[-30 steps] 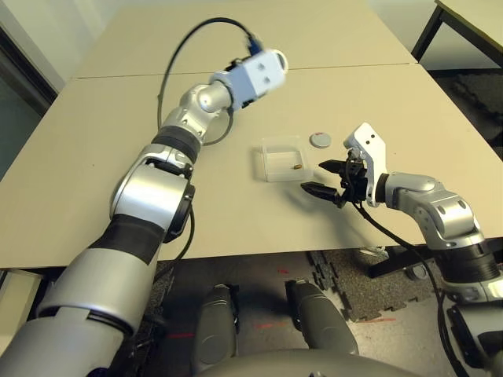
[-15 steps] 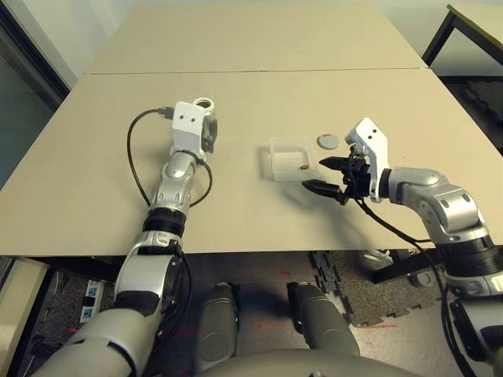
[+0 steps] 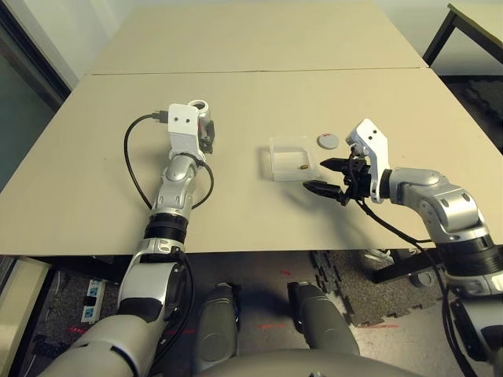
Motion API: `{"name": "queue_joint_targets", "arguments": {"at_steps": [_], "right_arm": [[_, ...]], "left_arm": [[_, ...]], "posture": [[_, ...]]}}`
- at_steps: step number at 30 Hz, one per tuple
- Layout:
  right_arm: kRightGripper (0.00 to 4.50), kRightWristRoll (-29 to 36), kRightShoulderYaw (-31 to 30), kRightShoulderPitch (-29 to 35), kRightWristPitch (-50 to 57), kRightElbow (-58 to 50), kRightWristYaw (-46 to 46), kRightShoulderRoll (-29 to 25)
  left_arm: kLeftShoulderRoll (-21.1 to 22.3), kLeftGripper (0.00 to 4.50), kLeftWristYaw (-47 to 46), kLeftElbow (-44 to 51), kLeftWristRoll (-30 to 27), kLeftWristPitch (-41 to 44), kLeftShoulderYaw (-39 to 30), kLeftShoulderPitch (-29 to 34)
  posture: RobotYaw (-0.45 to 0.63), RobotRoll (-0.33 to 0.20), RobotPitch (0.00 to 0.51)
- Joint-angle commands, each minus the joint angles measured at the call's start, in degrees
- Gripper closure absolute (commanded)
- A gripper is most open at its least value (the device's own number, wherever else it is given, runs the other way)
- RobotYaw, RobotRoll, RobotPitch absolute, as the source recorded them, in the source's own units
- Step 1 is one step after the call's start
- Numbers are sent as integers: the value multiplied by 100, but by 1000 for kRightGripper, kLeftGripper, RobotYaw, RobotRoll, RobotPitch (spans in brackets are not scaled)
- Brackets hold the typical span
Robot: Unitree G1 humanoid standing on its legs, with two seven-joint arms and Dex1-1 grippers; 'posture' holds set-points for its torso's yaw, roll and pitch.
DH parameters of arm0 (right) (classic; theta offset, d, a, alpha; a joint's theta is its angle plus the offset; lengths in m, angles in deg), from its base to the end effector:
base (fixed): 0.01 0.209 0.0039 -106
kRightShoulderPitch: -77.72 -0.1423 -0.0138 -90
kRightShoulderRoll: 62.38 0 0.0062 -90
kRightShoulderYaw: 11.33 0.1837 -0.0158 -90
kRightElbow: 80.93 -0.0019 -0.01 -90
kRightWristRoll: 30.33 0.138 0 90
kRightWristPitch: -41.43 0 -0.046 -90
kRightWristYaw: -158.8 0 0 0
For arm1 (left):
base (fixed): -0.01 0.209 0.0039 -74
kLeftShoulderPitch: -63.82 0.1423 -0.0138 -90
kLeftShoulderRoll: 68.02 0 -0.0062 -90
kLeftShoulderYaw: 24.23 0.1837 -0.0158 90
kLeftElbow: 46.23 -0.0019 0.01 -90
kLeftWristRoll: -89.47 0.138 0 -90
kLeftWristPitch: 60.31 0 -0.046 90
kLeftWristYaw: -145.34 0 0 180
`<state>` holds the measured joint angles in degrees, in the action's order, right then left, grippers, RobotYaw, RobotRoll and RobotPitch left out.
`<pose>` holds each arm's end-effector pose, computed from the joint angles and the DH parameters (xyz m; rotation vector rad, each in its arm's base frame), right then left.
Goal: Pour the medicine from the bottle into the box.
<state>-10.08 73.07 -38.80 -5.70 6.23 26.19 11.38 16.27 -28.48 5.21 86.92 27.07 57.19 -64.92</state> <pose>0.2724 -0.2075 0.1455 -0.1463 0.3865 0.9082 0.3232 0.1799 0.1004 0.0674 -0.0467 -0.0548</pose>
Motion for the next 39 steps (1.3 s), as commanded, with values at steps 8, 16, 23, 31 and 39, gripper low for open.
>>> {"name": "queue_joint_targets", "arguments": {"at_steps": [8,16,23,31,39], "right_arm": [[0,24,36,3,32,-28,-1,-40],[0,26,33,5,18,-29,6,-37],[0,29,37,18,14,-43,5,-39],[0,46,75,38,26,-80,16,-86],[0,159,256,88,91,-255,-47,-161]], "left_arm": [[-44,2033,294,-298,-315,-131,-155,242],[-18,42,313,-365,-325,-266,-191,151],[-28,42,351,-293,-365,-289,-199,193],[-107,42,444,705,-462,25,-93,758],[-100,42,602,3224,-648,1088,114,2151]], "posture": [[-112,0,152],[-111,0,148],[-111,0,145],[-107,0,155],[-89,0,177]]}}
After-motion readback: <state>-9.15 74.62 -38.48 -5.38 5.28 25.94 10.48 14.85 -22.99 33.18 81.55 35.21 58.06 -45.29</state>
